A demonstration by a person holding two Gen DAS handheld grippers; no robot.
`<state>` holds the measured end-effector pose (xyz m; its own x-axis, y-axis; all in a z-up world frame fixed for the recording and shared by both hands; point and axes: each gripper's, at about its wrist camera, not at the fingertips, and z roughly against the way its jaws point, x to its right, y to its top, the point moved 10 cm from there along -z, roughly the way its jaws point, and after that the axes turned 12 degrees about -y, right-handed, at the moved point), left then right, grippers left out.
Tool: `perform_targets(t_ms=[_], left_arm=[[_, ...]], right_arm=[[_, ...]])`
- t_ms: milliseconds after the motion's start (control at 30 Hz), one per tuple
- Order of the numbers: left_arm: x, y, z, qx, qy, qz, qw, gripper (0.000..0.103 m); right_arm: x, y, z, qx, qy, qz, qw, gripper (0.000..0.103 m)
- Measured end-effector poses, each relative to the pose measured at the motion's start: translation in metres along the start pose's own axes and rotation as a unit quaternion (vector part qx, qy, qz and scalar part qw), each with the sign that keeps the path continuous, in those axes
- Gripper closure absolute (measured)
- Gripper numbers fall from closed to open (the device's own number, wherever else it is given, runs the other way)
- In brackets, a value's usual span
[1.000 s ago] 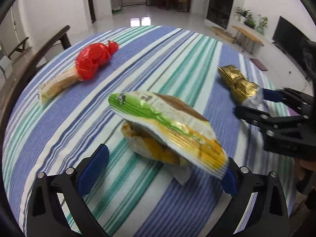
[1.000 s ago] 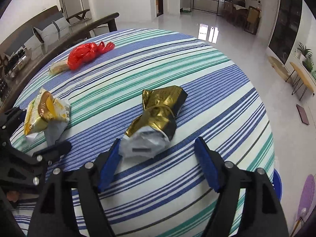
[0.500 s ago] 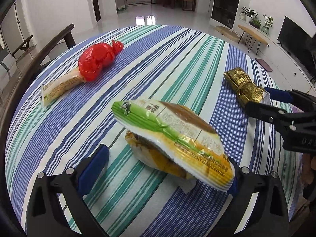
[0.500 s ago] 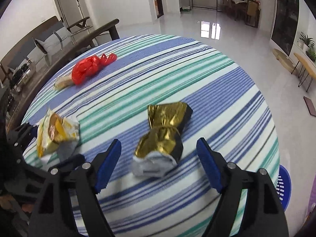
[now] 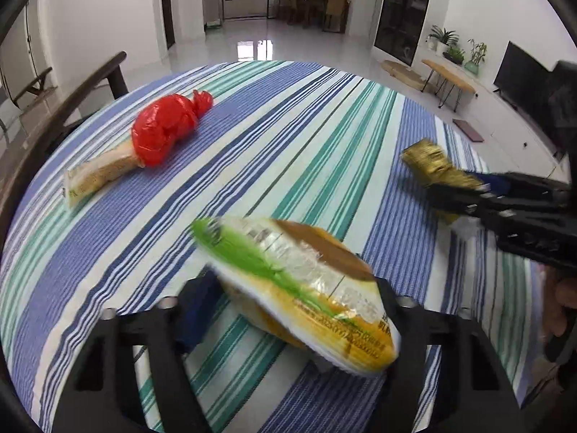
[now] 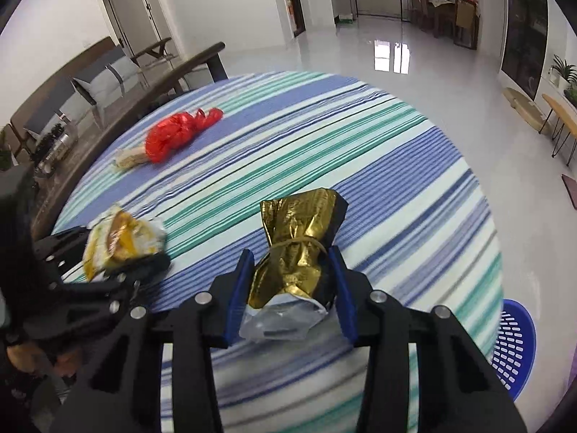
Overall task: Collect trash
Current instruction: 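Grasp the yellow-green chip bag with the left tool while the right tool grasps the gold foil wrapper, then carry chip bag and wrapper over the wastebasket and open both tools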
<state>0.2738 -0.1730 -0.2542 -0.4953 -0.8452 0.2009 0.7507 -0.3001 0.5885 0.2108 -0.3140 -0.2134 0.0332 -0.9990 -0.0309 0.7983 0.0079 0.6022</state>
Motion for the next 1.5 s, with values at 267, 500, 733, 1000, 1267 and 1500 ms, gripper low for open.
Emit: perform_targets(t_ms=[267,500,733,1000,1267,1500], left_arm=[[0.036,-0.003,0.008,-0.009,-0.054,-0.025,0.9982,0.072],[0.167,0.008,0.007,-0.022,-0.150,-0.079,0.9853,0.073],[0.323,0.012,-0.034,-0.051,-0.222,-0.136,0.9643,0.072],[0.404,-0.002,-0.129,-0.104,-0.243,-0.124,0.9565,0.070],[0.418,-0.021,-0.193,-0.137,-0.229,-0.112,0.9571,0.069],[0.416,-0.029,-0.227,-0.143,-0.219,-0.109,0.9591,0.060]], right_arm=[[0.093,-0.030,0.049,0.011,-0.038,-0.051,0.998,0.062],[0.238,-0.076,0.084,-0.002,-0.128,-0.123,0.984,0.062],[0.317,-0.121,0.073,-0.020,-0.163,-0.169,0.972,0.062],[0.363,-0.152,0.049,-0.052,-0.147,-0.207,0.966,0.062],[0.385,-0.163,0.033,-0.074,-0.135,-0.232,0.961,0.062],[0.394,-0.161,0.028,-0.070,-0.151,-0.234,0.958,0.033]])
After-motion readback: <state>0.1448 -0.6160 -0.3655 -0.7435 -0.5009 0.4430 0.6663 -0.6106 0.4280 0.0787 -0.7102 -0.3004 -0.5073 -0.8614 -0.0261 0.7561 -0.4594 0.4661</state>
